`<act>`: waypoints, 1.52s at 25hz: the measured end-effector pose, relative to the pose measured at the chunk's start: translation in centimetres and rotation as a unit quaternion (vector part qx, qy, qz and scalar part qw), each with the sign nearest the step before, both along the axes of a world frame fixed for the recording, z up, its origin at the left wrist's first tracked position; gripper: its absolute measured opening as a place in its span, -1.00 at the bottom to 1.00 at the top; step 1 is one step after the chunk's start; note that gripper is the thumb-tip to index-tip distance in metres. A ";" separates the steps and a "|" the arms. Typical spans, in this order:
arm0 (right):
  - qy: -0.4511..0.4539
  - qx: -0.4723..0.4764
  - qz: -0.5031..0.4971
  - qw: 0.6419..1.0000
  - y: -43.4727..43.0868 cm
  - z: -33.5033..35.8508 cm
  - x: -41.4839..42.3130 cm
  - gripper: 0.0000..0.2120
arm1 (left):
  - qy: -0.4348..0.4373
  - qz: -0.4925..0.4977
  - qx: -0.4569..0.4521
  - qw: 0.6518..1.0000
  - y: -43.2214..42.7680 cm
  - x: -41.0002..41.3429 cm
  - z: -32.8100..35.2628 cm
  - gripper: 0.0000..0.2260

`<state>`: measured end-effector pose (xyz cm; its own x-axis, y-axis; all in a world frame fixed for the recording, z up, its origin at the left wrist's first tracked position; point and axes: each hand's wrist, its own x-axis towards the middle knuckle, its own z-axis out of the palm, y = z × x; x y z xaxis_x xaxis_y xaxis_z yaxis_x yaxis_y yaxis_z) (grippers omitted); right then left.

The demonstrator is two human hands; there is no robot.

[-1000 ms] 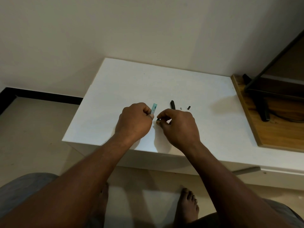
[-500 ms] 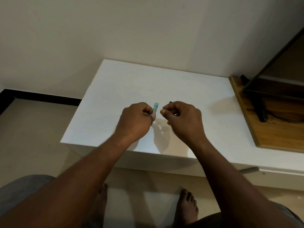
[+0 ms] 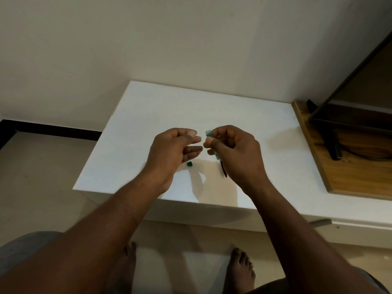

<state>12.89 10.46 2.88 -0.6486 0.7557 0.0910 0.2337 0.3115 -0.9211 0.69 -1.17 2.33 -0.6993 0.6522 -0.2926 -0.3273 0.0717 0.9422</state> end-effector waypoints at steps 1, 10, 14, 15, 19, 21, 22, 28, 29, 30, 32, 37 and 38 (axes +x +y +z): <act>-0.010 0.035 0.016 0.999 -0.2 0.1 0.1 -0.92 | -0.092 0.001 0.037 0.995 0.0 0.0 0.2 -0.71; -0.073 0.224 0.126 0.963 -1.2 0.4 0.4 -0.81 | -0.321 -0.123 0.129 0.930 -0.4 -0.3 0.3 -0.16; -0.073 0.258 0.121 0.956 -1.2 0.6 0.4 -0.75 | -0.321 -0.121 0.125 0.931 -0.5 -0.3 0.2 -0.16; -0.074 0.269 0.126 0.952 -1.2 0.6 0.4 -0.76 | -0.317 -0.120 0.123 0.933 -0.5 -0.4 0.2 -0.15; -0.067 0.286 0.128 0.947 -1.1 0.7 0.6 -0.72 | -0.321 -0.115 0.120 0.932 -0.4 -0.3 0.0 -0.15; -0.067 0.296 0.139 0.943 -1.1 0.7 0.6 -0.75 | -0.317 -0.121 0.120 0.933 -0.3 -0.3 0.0 -0.15; -0.070 0.297 0.141 0.942 -1.1 0.7 0.6 -0.74 | -0.316 -0.122 0.119 0.933 -0.3 -0.3 -0.1 -0.15; -0.084 0.300 0.150 0.938 -1.1 0.7 0.7 -0.70 | -0.316 -0.130 0.112 0.933 -0.3 -0.2 -0.2 -0.16; -0.083 0.299 0.148 0.939 -1.2 0.8 0.7 -0.69 | -0.318 -0.129 0.112 0.933 -0.3 -0.2 -0.1 -0.16; -0.082 0.298 0.150 0.939 -1.3 0.8 0.7 -0.69 | -0.319 -0.132 0.114 0.931 -0.3 -0.2 -0.1 -0.15; -0.076 0.300 0.162 0.937 -1.4 0.7 0.7 -0.75 | -0.324 -0.142 0.124 0.927 -0.4 -0.1 0.2 -0.13; -0.062 0.292 0.160 0.941 -1.4 0.8 0.7 -0.80 | -0.324 -0.146 0.123 0.927 -0.4 -0.1 0.3 -0.12; -0.060 0.294 0.160 0.940 -1.4 0.7 0.7 -0.82 | -0.321 -0.149 0.123 0.927 -0.4 -0.1 0.3 -0.12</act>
<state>13.56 9.09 3.61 -0.8666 0.3619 0.3437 0.1326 0.8308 -0.5405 0.64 -1.59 2.66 -0.2104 0.8902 -0.4040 -0.8270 0.0584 0.5592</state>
